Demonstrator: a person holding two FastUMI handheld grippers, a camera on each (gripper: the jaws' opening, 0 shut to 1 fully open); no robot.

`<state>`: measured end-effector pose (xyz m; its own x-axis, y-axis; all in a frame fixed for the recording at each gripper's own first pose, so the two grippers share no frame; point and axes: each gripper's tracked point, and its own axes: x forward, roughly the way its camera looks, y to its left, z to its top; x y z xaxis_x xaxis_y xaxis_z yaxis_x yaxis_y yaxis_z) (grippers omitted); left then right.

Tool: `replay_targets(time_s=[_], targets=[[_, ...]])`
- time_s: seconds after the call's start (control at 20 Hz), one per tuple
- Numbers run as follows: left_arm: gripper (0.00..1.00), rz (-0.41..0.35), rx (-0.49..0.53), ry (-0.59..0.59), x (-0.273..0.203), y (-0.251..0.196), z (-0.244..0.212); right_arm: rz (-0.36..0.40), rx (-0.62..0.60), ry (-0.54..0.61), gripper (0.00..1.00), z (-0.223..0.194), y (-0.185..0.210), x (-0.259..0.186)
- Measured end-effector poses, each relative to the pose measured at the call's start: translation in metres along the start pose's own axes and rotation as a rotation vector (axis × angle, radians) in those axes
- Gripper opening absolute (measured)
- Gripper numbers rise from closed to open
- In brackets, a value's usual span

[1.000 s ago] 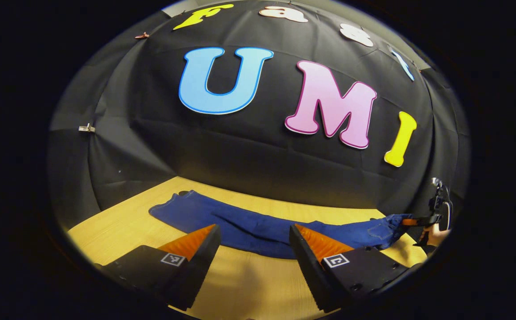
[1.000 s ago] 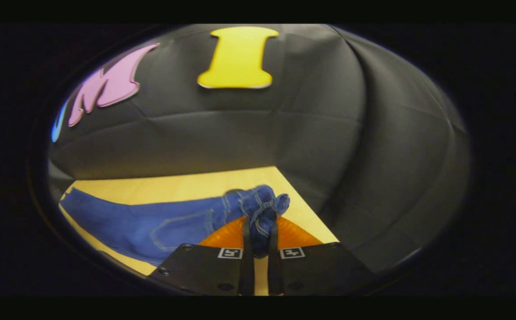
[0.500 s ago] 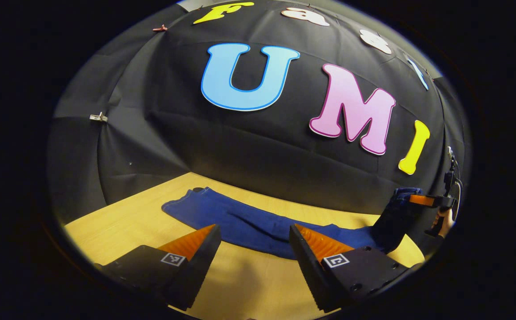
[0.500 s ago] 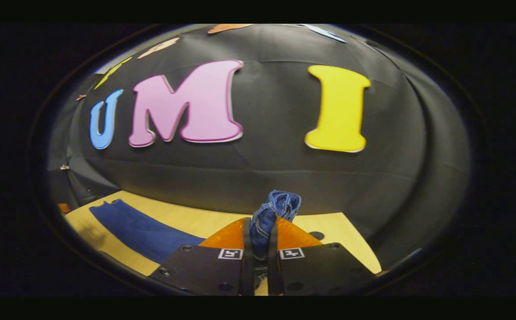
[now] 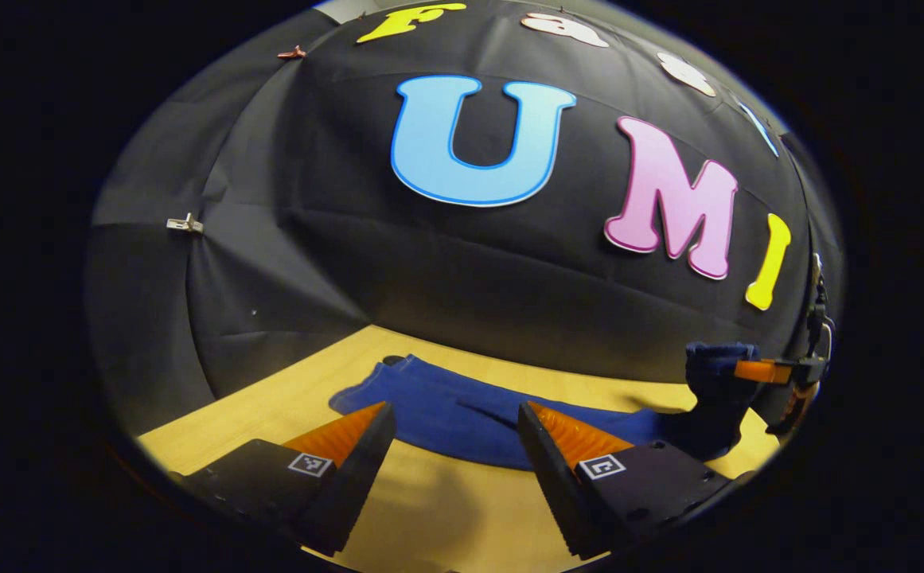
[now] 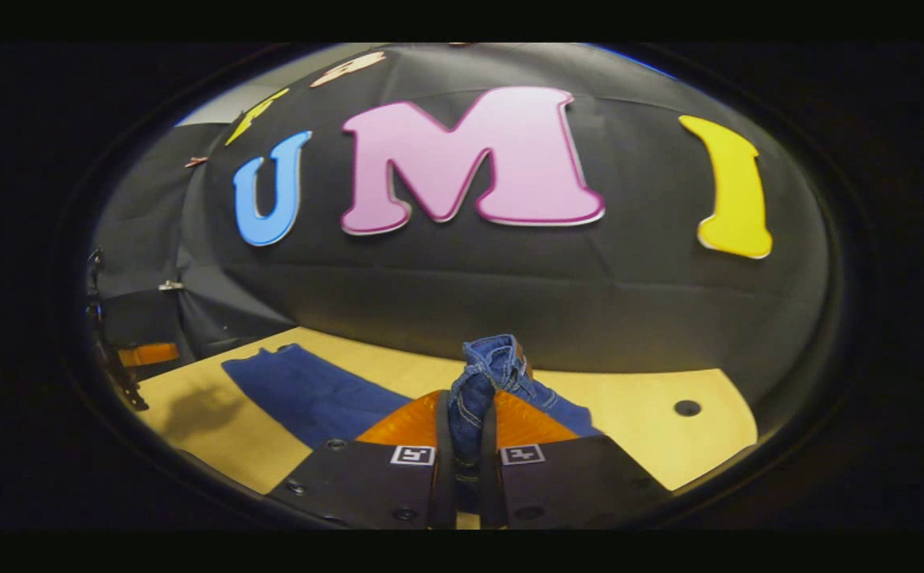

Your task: Grasp the waist and the cuffs of the jeans and fold them to make the two legs overlap; first hold the waist and fold one-third of the jeans toward the cuffs, then hold the cuffs and fold the remaining one-third in the same direction to finish folding.

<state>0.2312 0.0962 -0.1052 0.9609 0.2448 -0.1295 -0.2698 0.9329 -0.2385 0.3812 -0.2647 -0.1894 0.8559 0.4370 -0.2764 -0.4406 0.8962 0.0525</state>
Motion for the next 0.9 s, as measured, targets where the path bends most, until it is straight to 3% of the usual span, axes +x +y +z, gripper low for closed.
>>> replay_targets(time_s=[0.2, 0.4, 0.45, 0.6, 0.65, 0.75, 0.9], targets=[[0.96, 0.041, 0.116, 0.024, 0.060, 0.044, -0.002, 0.030, -0.017, 0.073, 0.15, -0.025, -0.001, 0.018], [0.97, 0.025, 0.107, 0.145, 0.124, 0.075, -0.034, 0.039, -0.059, 0.091, 0.15, -0.035, -0.004, 0.022], [0.97, 0.028, 0.103, 0.180, 0.138, 0.083, -0.043, 0.039, -0.067, 0.094, 0.10, -0.036, -0.005, 0.022], [0.96, 0.052, 0.152, 0.270, 0.176, 0.100, -0.065, 0.063, -0.070, 0.097, 0.11, -0.040, 0.004, 0.020], [0.96, 0.057, 0.175, 0.285, 0.187, 0.101, -0.070, 0.080, -0.063, 0.106, 0.17, -0.043, 0.007, 0.019], [0.97, 0.056, 0.195, 0.311, 0.201, 0.106, -0.075, 0.111, -0.044, 0.118, 0.43, -0.046, 0.017, 0.012], [0.96, 0.016, 0.142, 0.345, 0.218, 0.105, -0.085, 0.111, -0.020, 0.131, 0.83, -0.054, 0.022, 0.000]])
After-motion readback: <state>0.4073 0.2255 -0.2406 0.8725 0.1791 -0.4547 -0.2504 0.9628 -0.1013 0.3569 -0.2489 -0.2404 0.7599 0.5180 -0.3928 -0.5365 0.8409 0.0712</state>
